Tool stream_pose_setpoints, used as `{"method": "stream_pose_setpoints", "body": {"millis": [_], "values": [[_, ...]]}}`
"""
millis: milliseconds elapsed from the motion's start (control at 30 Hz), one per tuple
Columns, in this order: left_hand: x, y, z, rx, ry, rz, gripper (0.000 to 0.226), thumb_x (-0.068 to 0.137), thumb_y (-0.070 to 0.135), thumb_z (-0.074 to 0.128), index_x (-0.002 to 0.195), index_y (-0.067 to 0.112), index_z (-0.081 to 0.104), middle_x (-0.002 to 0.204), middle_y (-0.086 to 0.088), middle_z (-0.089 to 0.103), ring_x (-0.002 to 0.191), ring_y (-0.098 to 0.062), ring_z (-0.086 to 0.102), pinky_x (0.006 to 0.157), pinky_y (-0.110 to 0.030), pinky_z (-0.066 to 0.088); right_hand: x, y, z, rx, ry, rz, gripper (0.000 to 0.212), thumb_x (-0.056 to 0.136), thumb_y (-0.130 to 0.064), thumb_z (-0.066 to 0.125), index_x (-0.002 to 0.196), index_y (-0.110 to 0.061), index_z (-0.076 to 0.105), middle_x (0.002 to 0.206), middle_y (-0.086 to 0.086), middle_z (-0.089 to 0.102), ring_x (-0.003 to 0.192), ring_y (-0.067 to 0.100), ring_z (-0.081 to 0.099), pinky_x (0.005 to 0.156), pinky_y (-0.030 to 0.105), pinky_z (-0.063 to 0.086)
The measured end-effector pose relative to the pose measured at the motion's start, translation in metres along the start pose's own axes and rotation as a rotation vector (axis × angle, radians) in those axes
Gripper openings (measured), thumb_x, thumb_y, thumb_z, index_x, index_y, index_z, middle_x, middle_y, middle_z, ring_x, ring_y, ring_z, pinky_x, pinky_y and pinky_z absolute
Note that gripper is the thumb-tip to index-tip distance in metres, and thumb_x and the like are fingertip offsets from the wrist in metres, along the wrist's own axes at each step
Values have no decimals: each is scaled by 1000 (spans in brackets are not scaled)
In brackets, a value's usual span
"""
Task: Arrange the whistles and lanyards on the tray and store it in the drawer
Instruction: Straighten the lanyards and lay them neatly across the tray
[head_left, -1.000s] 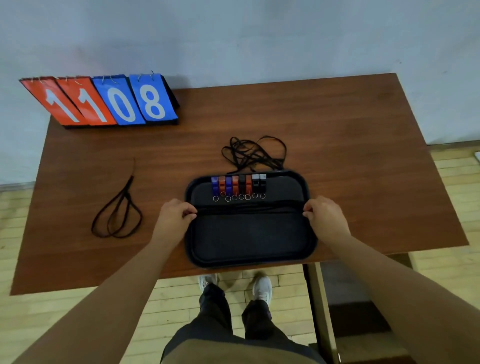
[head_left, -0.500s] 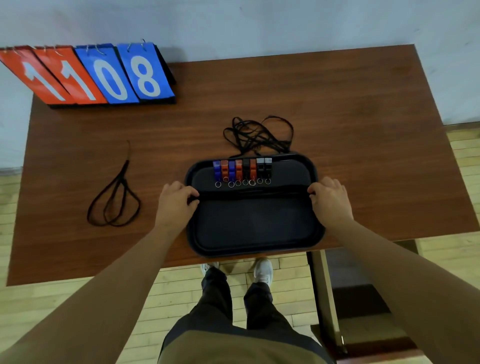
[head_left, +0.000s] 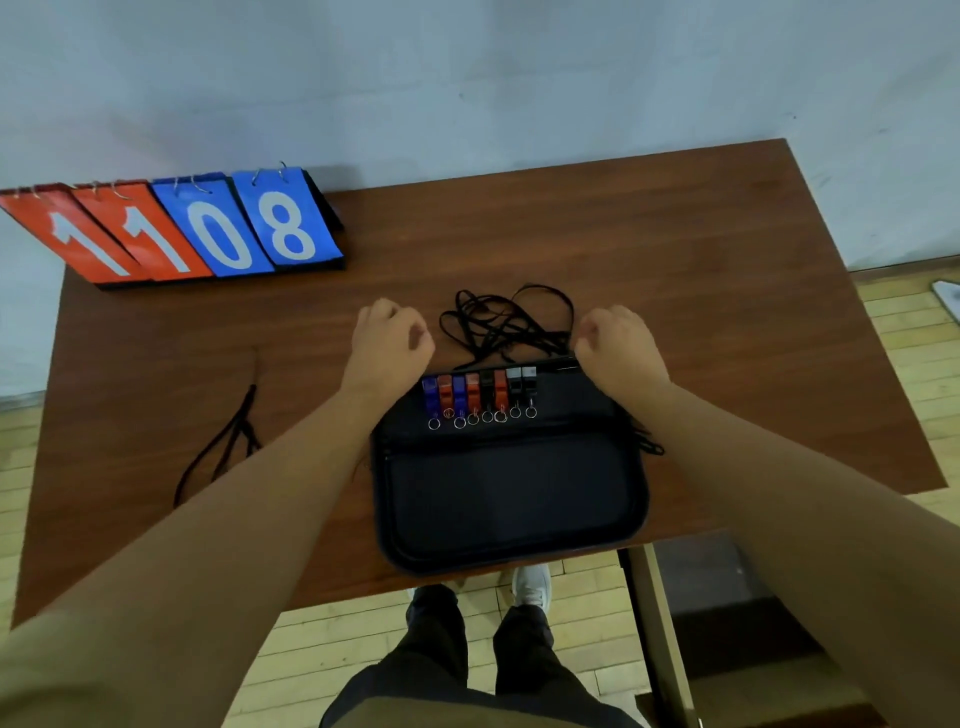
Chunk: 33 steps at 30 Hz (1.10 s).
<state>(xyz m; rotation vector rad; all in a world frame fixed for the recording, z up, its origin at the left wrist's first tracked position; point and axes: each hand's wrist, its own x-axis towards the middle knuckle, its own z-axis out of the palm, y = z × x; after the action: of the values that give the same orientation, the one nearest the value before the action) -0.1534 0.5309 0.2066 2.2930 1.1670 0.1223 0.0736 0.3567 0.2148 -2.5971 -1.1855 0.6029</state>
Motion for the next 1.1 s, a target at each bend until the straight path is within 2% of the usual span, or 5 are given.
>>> {"method": "stream_pose_setpoints", "body": {"millis": [400,600,733,967,1100], "values": [[86,8,60,82,-285,-29,49,92,35,65,138,32,50,131,-7,39,124,-27,37,101,-40,39,75,-29,51,3,-173,74,37,91,-25,65,123,-8,58,124,14,49,111,34,54,96,49,52],[96,-6,66,-19,-155,17,10,96,28,62,103,26,67,111,1,49,110,-17,46,87,-30,39,83,-18,63,-35,-77,40,16,95,-16,56,105,-7,66,115,14,55,104,34,57,92,48,50],[102,-3,52,-74,-110,-90,8,98,26,58,99,24,66,110,2,60,100,-14,57,81,-26,41,85,-21,49,17,-106,65,16,96,-17,52,103,-9,64,108,12,63,91,31,63,84,50,54],[97,32,0,-300,-102,64,8,101,26,54,102,22,61,95,15,61,87,2,56,69,-16,39,77,-63,6,381,-83,-66,59,93,-31,69,146,-33,45,138,-2,51,116,12,53,99,31,47],[89,52,-37,-389,-92,201,7,100,23,54,95,22,59,89,7,66,86,-7,61,75,-24,46,66,-91,-26,375,-174,-214,23,100,-22,59,120,-19,70,115,-5,65,100,11,60,89,26,51]]}}
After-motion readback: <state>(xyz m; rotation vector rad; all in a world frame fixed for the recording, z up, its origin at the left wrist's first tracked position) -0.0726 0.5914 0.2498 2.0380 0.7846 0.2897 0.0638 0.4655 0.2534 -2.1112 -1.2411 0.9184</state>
